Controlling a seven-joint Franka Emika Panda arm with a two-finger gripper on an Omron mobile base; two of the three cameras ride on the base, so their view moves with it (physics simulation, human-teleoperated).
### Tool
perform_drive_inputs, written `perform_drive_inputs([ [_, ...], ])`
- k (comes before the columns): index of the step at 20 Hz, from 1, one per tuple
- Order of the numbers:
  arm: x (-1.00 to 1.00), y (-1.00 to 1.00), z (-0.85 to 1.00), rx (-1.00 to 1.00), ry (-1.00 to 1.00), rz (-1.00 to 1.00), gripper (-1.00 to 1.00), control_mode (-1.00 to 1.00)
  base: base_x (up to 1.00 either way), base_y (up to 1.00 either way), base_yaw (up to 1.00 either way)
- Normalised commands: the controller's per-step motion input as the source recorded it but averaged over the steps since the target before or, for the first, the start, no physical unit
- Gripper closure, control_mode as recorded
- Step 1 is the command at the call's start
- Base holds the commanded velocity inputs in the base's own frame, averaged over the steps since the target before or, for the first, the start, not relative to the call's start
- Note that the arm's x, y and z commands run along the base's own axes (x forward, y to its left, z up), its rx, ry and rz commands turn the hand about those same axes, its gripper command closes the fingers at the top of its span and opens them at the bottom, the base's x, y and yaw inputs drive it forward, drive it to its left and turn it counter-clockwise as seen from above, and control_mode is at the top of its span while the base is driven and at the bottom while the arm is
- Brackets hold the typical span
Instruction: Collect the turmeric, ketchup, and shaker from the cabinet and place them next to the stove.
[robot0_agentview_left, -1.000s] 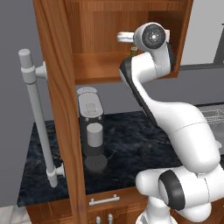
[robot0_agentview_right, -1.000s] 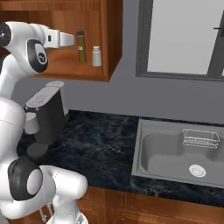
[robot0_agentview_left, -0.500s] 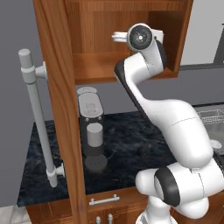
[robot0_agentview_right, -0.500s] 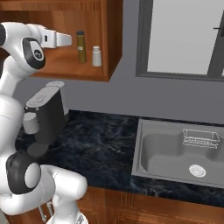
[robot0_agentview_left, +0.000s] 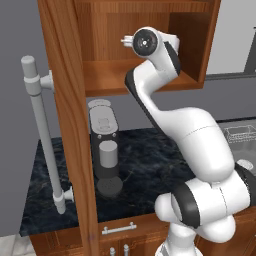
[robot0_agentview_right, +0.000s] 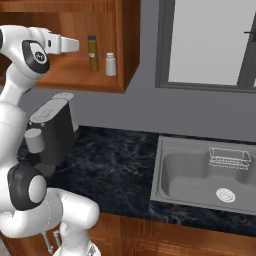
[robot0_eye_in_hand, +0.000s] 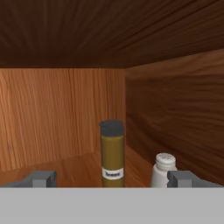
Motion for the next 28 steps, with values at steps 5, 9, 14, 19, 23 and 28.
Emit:
perform_drive_inputs([
  [5, 0.25, 0.01, 0.00, 0.00, 0.00, -0.06, -1.00, -1.00, 0.00, 0.00, 0.00],
  [9, 0.26, 0.00, 0.00, 0.00, 0.00, -0.05, -1.00, -1.00, 0.00, 0.00, 0.00],
  [14, 0.25, 0.00, 0.00, 0.00, 0.00, -0.04, -1.00, -1.00, 0.00, 0.00, 0.00],
  [19, 0.23, -0.01, 0.00, 0.00, 0.00, -0.02, -1.00, -1.00, 0.00, 0.00, 0.00],
  [23, 0.20, -0.09, -0.01, 0.00, 0.00, 0.00, -1.00, -1.00, 0.00, 0.00, 0.00],
  [28, 0.19, -0.14, -0.03, 0.00, 0.00, 0.00, -1.00, -1.00, 0.00, 0.00, 0.00],
])
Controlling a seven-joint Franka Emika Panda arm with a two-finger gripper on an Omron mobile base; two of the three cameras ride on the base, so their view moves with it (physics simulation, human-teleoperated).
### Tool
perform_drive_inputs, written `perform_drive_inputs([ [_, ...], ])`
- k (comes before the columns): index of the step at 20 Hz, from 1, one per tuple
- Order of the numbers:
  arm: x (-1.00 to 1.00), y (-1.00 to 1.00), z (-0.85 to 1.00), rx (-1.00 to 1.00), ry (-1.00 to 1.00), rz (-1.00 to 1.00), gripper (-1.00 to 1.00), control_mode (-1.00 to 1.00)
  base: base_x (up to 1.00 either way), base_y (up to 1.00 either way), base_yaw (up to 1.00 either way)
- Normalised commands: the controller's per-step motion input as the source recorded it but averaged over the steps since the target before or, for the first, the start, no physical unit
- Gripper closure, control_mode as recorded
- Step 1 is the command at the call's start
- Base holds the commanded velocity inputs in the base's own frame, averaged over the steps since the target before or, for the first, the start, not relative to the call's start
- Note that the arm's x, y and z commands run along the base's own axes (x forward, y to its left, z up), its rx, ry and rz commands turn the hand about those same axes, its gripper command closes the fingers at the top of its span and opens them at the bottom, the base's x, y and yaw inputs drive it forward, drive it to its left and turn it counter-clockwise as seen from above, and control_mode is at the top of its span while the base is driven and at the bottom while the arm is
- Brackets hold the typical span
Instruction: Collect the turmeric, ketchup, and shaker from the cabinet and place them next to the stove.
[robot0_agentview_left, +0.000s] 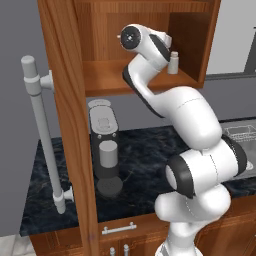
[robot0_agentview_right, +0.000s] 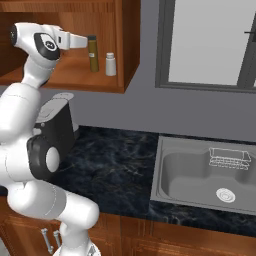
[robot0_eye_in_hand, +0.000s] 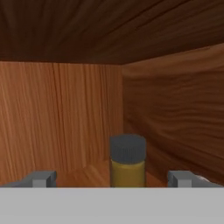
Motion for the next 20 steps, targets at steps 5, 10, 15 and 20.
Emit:
perform_drive_inputs([
  [5, 0.18, -0.17, -0.04, 0.00, 0.00, 0.00, -1.00, -1.00, 0.00, 0.00, 0.00],
  [10, 0.15, -0.15, -0.03, 0.00, 0.00, 0.00, -1.00, -1.00, 0.00, 0.00, 0.00],
  [15, 0.04, -0.10, 0.00, 0.00, 0.00, 0.00, -1.00, -1.00, 0.00, 0.00, 0.00],
  [20, 0.02, -0.05, 0.00, 0.00, 0.00, 0.00, -1.00, -1.00, 0.00, 0.00, 0.00],
])
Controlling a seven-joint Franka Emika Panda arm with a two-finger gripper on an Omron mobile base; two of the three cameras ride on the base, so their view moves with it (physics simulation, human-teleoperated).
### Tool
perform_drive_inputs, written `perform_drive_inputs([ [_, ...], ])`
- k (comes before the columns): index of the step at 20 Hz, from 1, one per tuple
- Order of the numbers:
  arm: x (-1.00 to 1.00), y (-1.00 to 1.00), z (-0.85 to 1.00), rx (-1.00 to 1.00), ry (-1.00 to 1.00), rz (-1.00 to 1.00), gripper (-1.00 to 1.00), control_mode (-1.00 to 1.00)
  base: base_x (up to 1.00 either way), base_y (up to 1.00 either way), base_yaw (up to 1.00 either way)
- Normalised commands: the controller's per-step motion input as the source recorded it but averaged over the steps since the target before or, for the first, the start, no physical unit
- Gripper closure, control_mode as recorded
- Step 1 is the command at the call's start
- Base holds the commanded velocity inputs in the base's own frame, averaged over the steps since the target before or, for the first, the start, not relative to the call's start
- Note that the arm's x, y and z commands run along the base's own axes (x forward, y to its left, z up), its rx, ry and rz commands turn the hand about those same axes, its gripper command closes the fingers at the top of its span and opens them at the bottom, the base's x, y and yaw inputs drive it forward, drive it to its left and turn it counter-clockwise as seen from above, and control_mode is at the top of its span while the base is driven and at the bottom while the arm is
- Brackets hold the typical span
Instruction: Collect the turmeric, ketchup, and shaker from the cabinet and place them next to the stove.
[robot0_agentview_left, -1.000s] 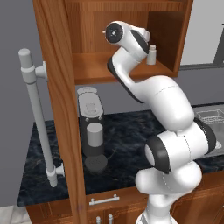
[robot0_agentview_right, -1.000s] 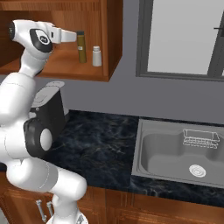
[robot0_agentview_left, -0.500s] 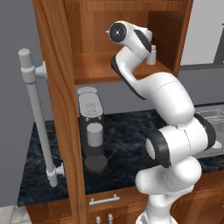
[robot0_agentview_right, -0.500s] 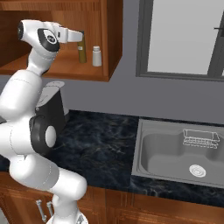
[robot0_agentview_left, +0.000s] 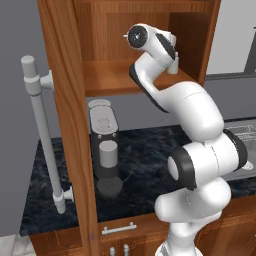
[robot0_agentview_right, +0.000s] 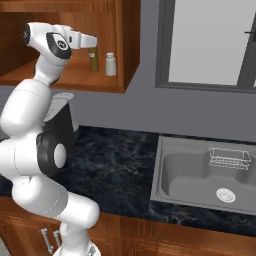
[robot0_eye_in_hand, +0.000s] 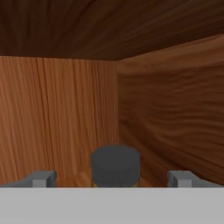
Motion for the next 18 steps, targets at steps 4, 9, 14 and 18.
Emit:
perform_drive_inputs([
  [4, 0.05, -0.01, 0.00, 0.00, 0.00, 0.00, -1.00, -1.00, 0.00, 0.00, 0.00],
  [9, 0.06, 0.00, 0.00, 0.00, 0.00, 0.00, -1.00, -1.00, 0.00, 0.00, 0.00],
  [14, 0.07, 0.00, 0.00, 0.00, 0.00, 0.00, -1.00, -1.00, 0.00, 0.00, 0.00],
  [18, 0.09, 0.00, -0.01, 0.00, 0.00, 0.00, 1.00, -1.00, 0.00, 0.00, 0.00],
])
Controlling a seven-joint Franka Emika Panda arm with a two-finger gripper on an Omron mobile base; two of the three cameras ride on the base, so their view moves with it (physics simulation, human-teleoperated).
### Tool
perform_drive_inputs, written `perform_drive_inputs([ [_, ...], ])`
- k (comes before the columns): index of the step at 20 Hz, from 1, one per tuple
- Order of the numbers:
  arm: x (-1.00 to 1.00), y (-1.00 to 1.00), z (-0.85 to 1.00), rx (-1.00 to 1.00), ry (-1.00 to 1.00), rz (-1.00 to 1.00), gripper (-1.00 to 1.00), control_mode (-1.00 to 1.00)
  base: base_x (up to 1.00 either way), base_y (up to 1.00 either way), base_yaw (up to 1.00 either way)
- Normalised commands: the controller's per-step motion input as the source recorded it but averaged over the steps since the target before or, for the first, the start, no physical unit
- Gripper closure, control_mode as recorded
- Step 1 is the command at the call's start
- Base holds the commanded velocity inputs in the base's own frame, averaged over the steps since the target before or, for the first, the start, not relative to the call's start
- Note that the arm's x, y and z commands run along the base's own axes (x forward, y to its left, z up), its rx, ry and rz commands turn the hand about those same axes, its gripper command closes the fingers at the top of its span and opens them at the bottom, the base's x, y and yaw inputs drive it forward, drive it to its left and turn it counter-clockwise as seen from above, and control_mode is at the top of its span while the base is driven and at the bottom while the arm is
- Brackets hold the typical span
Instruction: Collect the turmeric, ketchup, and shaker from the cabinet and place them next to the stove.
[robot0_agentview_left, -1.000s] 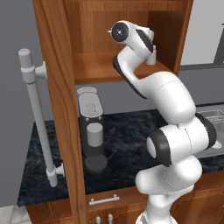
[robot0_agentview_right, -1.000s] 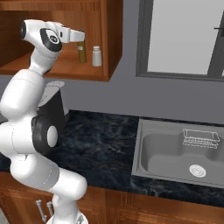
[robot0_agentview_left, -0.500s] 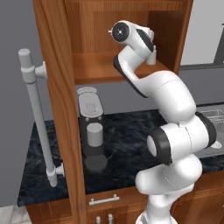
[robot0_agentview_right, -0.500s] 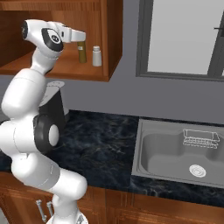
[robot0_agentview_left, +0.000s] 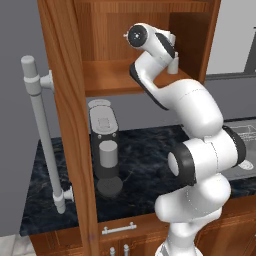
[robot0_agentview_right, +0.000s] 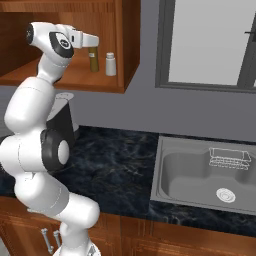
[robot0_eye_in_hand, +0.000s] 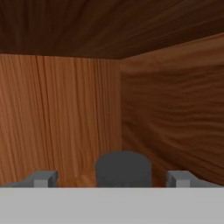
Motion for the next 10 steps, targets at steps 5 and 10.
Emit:
perform_drive_inputs([
  [5, 0.08, -0.01, -0.01, 0.00, 0.00, 0.00, 1.00, -1.00, 0.00, 0.00, 0.00],
  [10, 0.06, 0.00, 0.00, 0.00, 0.00, 0.00, 1.00, -1.00, 0.00, 0.00, 0.00],
])
